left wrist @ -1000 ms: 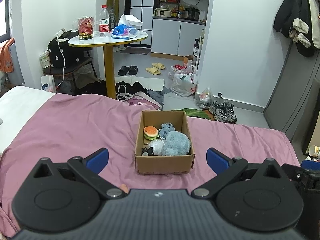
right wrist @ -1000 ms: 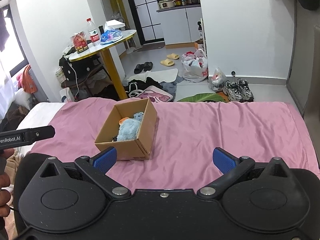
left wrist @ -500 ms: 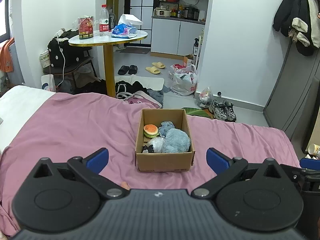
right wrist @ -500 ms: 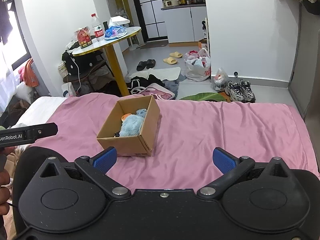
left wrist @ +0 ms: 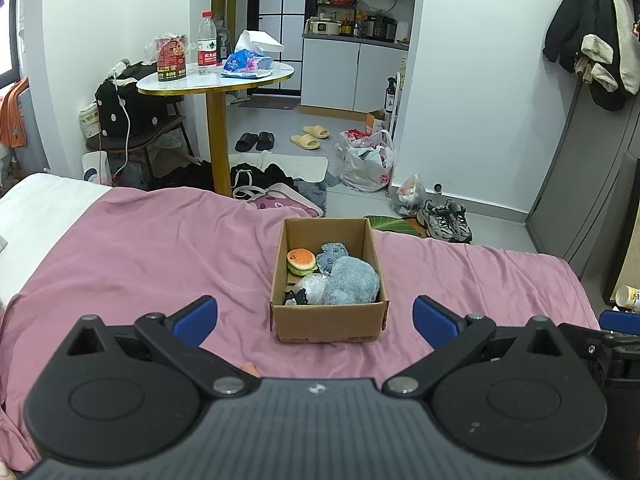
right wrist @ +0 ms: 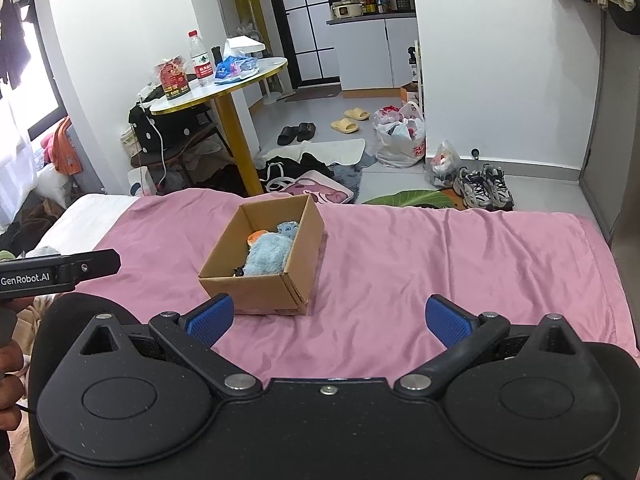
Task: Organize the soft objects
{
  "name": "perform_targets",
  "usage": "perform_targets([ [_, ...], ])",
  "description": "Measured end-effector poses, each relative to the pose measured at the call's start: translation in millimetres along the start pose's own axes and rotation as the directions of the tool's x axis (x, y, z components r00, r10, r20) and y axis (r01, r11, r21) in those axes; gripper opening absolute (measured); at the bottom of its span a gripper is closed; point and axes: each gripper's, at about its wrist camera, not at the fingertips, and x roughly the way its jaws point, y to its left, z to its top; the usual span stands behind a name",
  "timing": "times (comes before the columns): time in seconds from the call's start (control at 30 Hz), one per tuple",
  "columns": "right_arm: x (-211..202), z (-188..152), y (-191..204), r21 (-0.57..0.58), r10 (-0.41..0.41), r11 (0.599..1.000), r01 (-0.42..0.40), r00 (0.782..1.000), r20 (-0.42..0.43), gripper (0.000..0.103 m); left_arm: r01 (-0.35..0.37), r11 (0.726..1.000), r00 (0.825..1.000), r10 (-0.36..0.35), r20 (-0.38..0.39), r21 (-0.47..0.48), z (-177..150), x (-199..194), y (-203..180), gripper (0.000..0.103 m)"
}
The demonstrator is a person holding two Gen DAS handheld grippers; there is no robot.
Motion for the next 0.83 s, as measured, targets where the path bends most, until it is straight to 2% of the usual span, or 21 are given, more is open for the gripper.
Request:
perform_targets([
  [0.43,-0.5,-0.1,-0.7,-0.005,-0.002,1.000,0.002,1.000,0.000,0.103,0.001,1.000,1.000,-0.001,0.003,0.000,-1.7,-5.8,0.4,0.103],
  [0.83,-2.0,1.1,-5.6,0.008,0.003,1.000,-0.003,1.000,0.004,0.103,0.023,0.999,1.000,-0.024,0.015,0.046,-4.6,-6.9,-5.0,0.103],
])
